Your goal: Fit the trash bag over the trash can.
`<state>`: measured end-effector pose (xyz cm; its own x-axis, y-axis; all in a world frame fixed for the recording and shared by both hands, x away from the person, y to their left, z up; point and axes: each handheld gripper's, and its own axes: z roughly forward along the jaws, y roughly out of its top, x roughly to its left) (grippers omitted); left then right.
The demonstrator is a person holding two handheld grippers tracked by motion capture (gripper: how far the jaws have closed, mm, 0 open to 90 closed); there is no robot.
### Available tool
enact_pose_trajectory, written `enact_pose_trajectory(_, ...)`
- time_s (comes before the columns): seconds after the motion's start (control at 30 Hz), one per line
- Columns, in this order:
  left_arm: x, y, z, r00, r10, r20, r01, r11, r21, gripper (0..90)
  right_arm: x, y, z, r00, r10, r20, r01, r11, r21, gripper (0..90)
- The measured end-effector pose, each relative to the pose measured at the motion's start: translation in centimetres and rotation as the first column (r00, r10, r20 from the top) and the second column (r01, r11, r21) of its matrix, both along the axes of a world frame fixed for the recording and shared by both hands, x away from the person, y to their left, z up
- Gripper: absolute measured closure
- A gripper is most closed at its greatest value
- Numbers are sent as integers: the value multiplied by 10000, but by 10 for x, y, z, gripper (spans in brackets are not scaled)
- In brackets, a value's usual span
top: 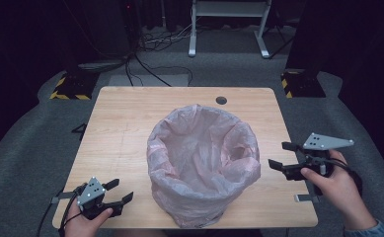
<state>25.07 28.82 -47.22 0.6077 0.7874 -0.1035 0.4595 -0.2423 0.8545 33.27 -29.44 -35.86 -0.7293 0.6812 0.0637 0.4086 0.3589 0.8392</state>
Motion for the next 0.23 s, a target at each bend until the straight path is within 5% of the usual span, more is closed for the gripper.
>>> enact_pose_trajectory(0.23, -1, 1, -3, 10000, 63, -67, -63, 10000, 5, 278, 2, -14, -62, 9970, -571, -528, 572, 9984, 1, 171)
